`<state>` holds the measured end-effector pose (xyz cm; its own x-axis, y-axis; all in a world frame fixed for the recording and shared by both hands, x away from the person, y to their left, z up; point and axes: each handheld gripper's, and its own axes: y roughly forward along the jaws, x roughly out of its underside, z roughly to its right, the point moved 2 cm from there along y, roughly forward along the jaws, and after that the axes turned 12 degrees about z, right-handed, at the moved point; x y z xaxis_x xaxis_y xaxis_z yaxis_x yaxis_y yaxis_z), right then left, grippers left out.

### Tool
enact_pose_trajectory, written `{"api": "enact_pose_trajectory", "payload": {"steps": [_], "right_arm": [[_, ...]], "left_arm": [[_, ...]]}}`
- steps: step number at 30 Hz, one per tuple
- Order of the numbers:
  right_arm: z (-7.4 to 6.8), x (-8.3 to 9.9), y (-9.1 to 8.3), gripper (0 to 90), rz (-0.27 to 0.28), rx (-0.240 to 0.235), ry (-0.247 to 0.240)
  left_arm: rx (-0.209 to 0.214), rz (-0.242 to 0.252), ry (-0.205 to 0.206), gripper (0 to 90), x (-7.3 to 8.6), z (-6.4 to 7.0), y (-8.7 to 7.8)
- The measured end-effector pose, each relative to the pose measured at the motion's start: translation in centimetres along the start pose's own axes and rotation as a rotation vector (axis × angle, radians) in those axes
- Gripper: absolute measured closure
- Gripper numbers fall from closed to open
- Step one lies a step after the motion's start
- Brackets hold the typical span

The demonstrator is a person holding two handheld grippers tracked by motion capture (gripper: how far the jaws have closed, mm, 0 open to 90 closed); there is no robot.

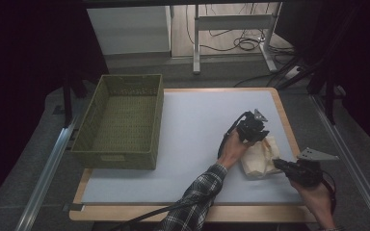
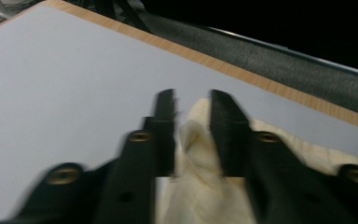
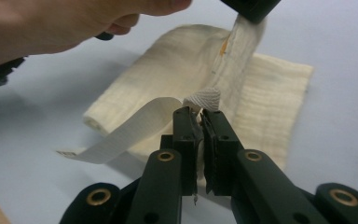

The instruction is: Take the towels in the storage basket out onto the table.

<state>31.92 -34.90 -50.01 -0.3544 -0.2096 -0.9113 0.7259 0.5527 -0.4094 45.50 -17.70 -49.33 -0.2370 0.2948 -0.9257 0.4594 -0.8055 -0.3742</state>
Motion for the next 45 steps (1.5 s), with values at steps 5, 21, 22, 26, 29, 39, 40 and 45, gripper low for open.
{"api": "enact_pose_trajectory", "payload": {"steps": [5, 21, 22, 26, 29, 39, 40, 45], "right_arm": [[1.1, 0.7, -0.4, 69.8, -0.023, 0.069, 0.006], [3.4, -1.4, 0.5, 54.3, -0.020, 0.130, 0.034], [3.5, -1.3, 1.4, 52.4, -0.030, 0.125, 0.045], [3.8, -0.7, 3.7, 45.9, -0.068, 0.125, 0.068], [4.1, -0.1, 4.7, 45.3, -0.097, 0.139, 0.071], [4.1, 1.1, 4.8, 80.6, -0.125, 0.070, 0.133], [4.1, 1.1, 4.7, 81.7, -0.126, 0.067, 0.135], [3.7, 0.9, 4.7, 83.4, -0.123, 0.074, 0.110]], "left_arm": [[-0.025, 0.022, -0.030, 47.1, 0.4, -0.9, -2.0], [-0.095, -0.024, -0.053, 29.5, 4.4, -1.4, -7.7], [-0.092, -0.025, -0.057, 29.4, 4.6, -1.4, -7.8], [-0.073, -0.028, -0.089, 29.3, 5.5, -1.1, -8.2], [-0.038, -0.033, -0.124, 29.4, 6.0, -0.5, -8.2], [0.002, -0.122, -0.123, 43.8, 7.7, 1.3, -5.4], [-0.006, -0.127, -0.109, 50.9, 7.7, 1.5, -5.4], [0.040, -0.125, -0.131, 81.8, 7.5, 1.5, -5.5]]}}
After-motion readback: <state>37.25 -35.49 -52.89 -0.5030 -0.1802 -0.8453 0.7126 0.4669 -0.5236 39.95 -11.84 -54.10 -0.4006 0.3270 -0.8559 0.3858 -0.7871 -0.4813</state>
